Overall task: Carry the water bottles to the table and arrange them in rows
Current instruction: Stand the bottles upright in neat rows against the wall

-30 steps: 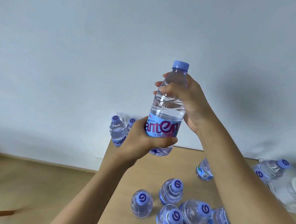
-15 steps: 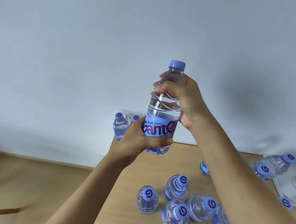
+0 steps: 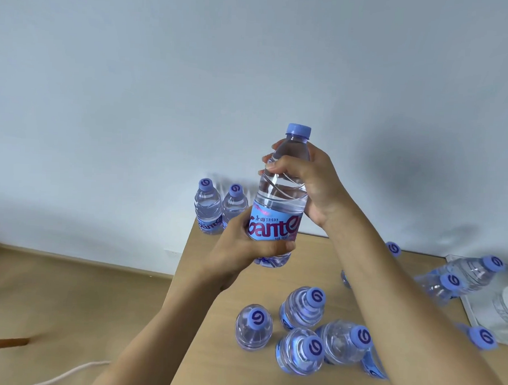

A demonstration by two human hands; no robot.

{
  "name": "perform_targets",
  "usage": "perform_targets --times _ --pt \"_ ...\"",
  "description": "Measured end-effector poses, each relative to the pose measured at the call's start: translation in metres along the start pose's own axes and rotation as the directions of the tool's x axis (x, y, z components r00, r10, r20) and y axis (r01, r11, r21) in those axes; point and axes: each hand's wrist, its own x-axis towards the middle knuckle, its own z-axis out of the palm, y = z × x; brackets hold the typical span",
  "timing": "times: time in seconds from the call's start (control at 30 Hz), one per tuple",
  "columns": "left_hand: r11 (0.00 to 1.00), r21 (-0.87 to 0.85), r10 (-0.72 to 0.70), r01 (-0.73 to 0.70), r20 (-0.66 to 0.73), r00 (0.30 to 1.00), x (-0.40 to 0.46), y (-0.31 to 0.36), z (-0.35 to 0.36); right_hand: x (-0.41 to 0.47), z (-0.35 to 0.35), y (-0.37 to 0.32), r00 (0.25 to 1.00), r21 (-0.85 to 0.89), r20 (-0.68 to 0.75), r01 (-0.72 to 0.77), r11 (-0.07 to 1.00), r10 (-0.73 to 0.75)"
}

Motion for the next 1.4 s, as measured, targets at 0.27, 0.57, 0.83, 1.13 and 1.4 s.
perform_targets --times 0.27,0.57,0.83,1.13,1.4 --pt "0.994 -0.039 -0.105 0.106 0.030 0.994 -0.003 -0.048 -0.011 -0.007 -0.002 0.049 0.994 -0.050 -0.042 -0.105 0.993 0.103" --pt "0.988 -0.037 -0.149 0.151 0.067 0.987 -0.008 -0.083 -0.017 -0.019 -0.003 0.083 0.978 -0.035 -0.106 -0.183 0.982 0.179" --pt "0.981 -0.060 -0.179 0.183 0.070 0.981 -0.008 -0.093 -0.021 -0.015 -0.008 0.095 0.980 -0.052 -0.097 -0.181 0.982 0.176" --pt "0.977 0.013 -0.214 0.213 0.061 0.975 0.002 -0.097 -0.025 -0.006 -0.017 0.108 0.983 -0.140 -0.075 -0.180 0.974 0.171" --pt "0.958 0.161 -0.236 0.238 -0.027 0.971 0.023 -0.117 -0.033 0.009 -0.028 0.121 0.968 -0.329 0.016 -0.230 0.916 0.249"
